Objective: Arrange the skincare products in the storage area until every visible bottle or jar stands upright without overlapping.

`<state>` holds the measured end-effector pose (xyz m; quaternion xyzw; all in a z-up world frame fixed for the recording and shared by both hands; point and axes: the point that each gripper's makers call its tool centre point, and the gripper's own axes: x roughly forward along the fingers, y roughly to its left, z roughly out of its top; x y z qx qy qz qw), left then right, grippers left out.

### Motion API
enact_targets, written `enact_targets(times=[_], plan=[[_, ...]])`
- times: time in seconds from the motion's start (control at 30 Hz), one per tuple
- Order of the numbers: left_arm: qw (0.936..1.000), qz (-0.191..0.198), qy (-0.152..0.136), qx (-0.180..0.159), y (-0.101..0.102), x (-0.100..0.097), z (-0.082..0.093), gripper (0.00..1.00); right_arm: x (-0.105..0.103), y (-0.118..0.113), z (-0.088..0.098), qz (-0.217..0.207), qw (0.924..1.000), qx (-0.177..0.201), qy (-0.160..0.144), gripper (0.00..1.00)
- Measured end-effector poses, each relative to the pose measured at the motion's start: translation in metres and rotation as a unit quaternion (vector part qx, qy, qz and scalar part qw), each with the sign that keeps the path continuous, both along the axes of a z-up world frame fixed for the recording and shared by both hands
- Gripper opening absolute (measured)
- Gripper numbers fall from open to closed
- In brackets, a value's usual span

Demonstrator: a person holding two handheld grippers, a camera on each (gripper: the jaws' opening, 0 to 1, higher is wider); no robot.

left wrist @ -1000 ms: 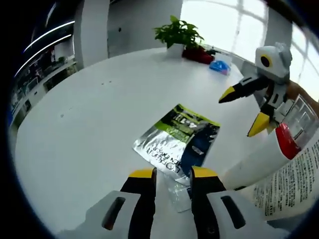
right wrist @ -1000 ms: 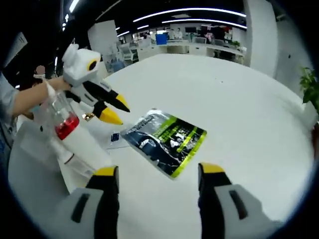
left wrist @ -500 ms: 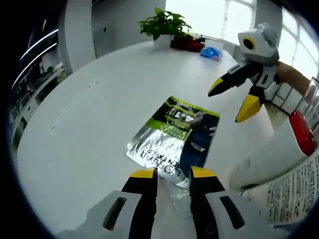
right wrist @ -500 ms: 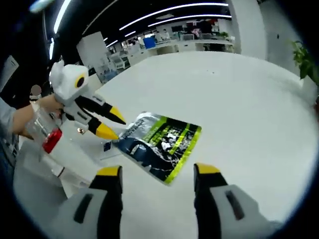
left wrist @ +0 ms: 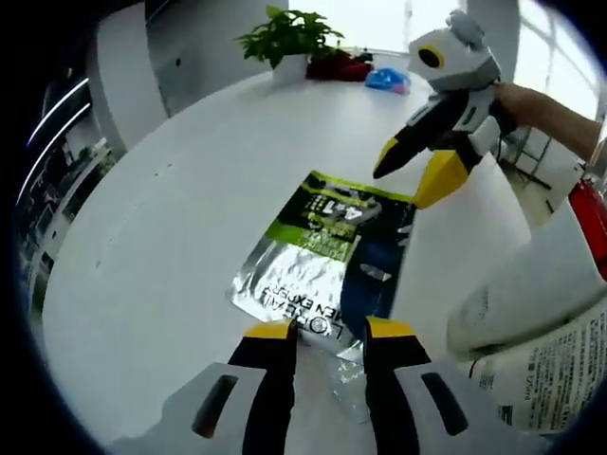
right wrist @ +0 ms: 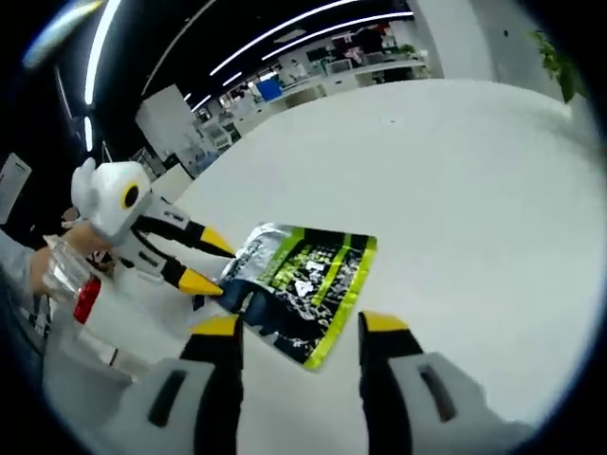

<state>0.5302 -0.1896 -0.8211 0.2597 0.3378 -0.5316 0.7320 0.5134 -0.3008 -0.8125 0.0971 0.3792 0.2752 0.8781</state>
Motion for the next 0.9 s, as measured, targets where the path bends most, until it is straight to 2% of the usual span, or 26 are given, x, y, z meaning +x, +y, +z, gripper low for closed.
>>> enact_targets(times=[0.27,0.33,0.57,0.73,0.83,0.9], plan=[[1.0000,-0.005,0.001,0.003,0.001,0.000,-0.001,0.24,0.002,0.003,0.000,-0.012,0.9991,0.041,0.000,0.45],[1.0000,-0.005,0.001,0.003,0.000,-0.001,0.000,0.24,0.003,0.002,0.001,-0.020,0.9979,0.061,-0.001,0.44],[1.0000,-0.005,0.004,0.002,-0.002,-0.006,0.002,0.24,0.006,-0.006,-0.002,-0.039,0.9943,0.099,-0.003,0.35],[1.0000,0.001,0.005,0.001,-0.002,-0.006,0.002,0.25,0.007,-0.010,-0.003,-0.053,0.9906,0.126,-0.002,0.31],[1.0000,-0.002,0.007,0.001,-0.003,-0.006,0.001,0.24,0.009,-0.010,-0.001,-0.063,0.9846,0.163,0.003,0.31],[0.9999,-0.002,0.010,0.002,-0.003,-0.006,0.001,0.24,0.009,-0.013,-0.003,-0.069,0.9828,0.172,0.003,0.28]])
